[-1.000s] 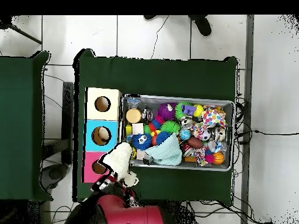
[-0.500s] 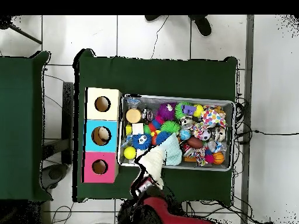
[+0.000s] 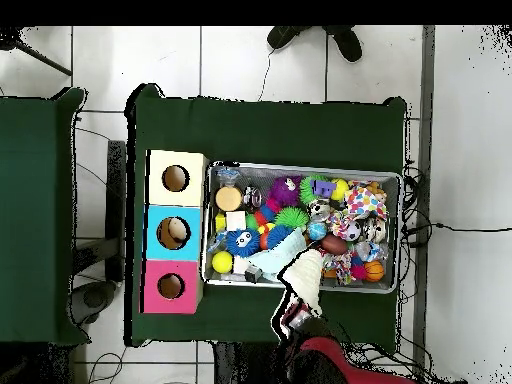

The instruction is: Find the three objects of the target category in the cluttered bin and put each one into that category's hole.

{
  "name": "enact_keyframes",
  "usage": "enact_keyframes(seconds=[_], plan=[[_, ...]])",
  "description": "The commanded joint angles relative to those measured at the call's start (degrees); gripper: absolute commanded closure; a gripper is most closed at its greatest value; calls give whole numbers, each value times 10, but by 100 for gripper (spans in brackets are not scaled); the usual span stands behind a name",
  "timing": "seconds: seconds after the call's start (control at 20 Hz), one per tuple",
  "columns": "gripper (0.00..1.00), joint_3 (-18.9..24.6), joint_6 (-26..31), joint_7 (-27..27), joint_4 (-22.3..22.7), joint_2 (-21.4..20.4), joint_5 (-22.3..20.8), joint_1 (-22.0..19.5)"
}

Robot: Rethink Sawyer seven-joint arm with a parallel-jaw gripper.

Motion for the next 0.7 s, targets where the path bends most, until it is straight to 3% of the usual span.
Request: enact_keyframes(seconds=[0.05,0.7], plan=[[100,59,-43,-95,28,62,-96,-23],[100,78,-5,-94,4,93,-149,-85]])
